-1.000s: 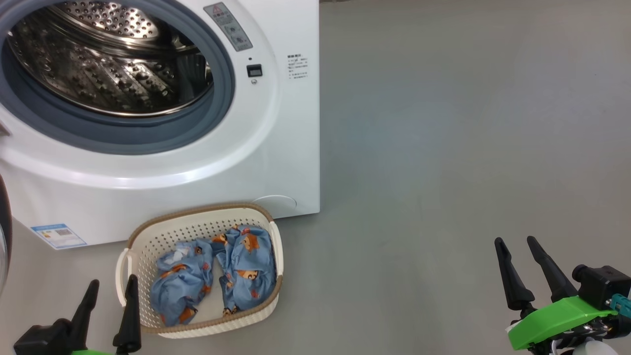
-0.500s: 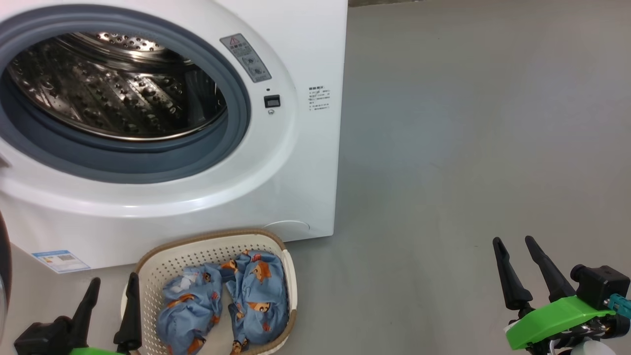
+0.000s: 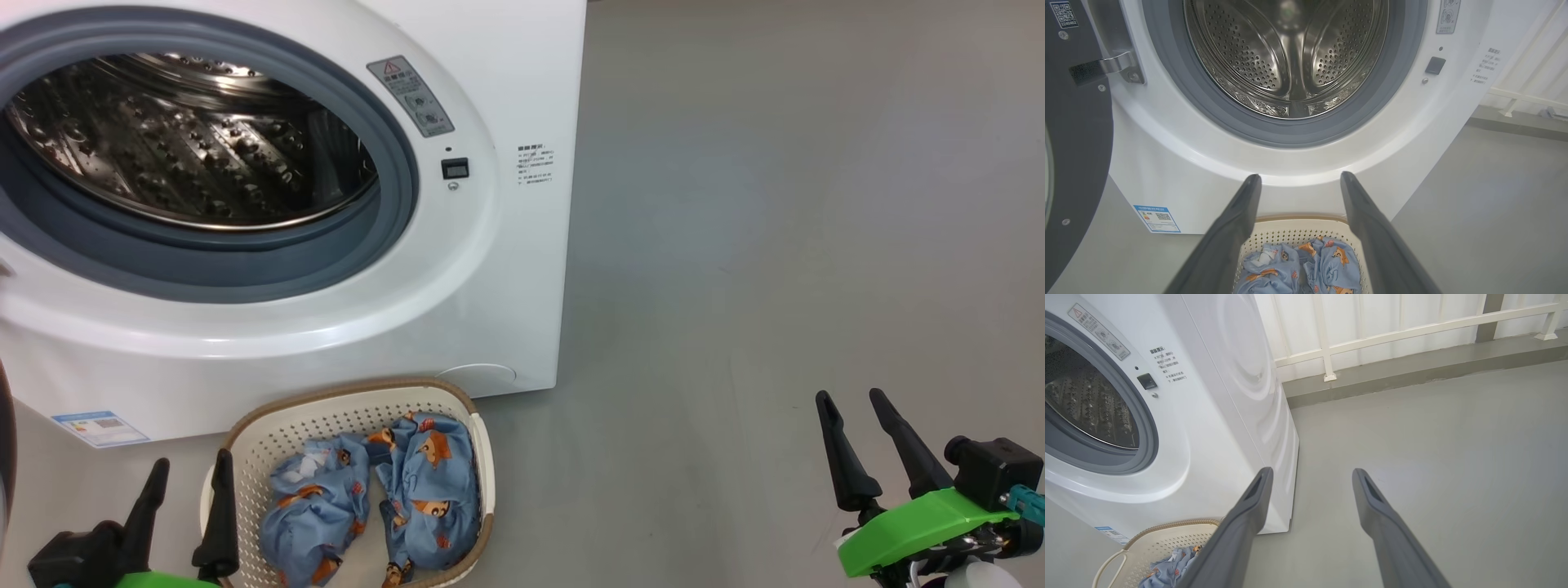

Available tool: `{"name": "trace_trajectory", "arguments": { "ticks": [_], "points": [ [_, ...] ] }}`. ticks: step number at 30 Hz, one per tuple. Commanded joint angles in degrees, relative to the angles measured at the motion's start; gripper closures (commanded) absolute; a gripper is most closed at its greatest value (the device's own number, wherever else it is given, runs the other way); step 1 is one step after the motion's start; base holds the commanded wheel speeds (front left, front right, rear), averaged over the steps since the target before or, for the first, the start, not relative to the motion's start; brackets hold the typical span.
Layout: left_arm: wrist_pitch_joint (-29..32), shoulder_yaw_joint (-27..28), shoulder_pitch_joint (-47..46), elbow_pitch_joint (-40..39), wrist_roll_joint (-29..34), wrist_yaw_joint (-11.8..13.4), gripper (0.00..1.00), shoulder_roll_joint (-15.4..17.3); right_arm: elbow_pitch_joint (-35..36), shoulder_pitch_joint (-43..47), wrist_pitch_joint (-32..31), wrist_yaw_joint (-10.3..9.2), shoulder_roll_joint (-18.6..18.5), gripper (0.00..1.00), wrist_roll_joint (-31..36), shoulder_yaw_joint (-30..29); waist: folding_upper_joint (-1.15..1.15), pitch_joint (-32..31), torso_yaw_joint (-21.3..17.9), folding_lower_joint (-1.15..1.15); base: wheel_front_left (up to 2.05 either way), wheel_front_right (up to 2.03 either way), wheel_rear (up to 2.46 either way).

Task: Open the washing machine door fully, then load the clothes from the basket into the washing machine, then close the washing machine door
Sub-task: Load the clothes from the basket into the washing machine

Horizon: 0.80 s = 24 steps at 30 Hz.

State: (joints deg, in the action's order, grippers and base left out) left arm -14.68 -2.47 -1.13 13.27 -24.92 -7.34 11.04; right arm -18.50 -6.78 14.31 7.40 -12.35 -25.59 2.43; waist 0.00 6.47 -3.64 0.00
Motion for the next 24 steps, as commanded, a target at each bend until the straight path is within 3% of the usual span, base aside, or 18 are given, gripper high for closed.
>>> {"name": "trace_trajectory", "arguments": {
  "ticks": [1,17,24],
  "points": [
    [-0.32,2.26,-2.37,-0.79,0.37,-0.14,0.00,0.84,1.41,-1.18,0.69,0.09,-0.66,0.00,-0.08,1.17,0.00,0.22,0.06,0.00,0.00,0.00,0.00],
    [-0.32,0.82,-3.68,2.90,-0.54,-0.14,0.00,-0.11,2.32,-2.51,0.69,0.09,0.04,0.00,0.60,1.14,0.00,3.45,-0.15,0.00,0.00,0.00,0.00],
    [-0.32,-0.58,-6.49,6.86,0.05,-0.14,0.00,0.08,3.03,-4.01,0.69,0.09,1.05,0.00,1.12,1.12,0.00,8.03,-0.44,0.00,0.00,0.00,0.00]
  ]
}}
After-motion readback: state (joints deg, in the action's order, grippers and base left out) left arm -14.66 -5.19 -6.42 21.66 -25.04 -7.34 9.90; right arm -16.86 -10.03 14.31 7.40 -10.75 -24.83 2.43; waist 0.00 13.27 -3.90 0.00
